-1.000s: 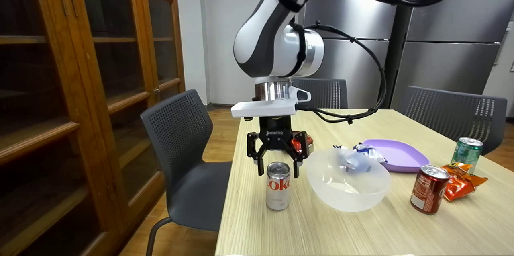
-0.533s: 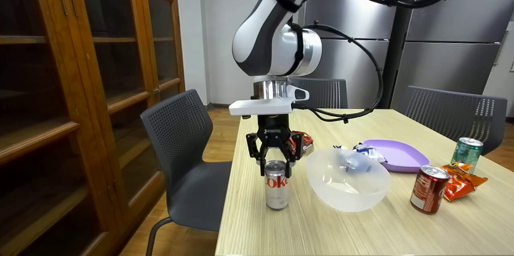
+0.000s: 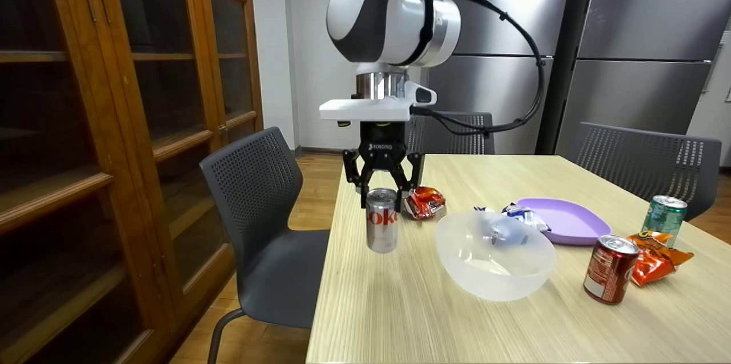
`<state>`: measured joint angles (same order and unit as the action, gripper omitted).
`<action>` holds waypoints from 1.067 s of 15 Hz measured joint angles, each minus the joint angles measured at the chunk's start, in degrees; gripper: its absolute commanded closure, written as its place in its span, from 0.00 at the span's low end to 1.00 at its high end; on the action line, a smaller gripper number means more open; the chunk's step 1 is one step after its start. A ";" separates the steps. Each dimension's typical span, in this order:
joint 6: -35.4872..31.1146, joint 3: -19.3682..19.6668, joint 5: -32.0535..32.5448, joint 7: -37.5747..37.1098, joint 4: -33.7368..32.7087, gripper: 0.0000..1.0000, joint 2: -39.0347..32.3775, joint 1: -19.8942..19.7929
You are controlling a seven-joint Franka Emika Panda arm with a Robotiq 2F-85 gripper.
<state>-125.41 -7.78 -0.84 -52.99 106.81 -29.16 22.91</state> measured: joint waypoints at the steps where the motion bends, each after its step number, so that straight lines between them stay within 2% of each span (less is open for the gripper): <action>1: -0.28 0.28 0.00 -0.01 0.07 0.60 1.09 -0.15; 5: -1.70 1.67 -0.33 -0.02 0.62 0.60 4.78 -2.16; 16: -6.18 7.38 -4.31 0.07 3.56 0.60 8.88 -12.87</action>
<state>-131.60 -0.40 -5.15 -52.92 110.37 -20.28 10.04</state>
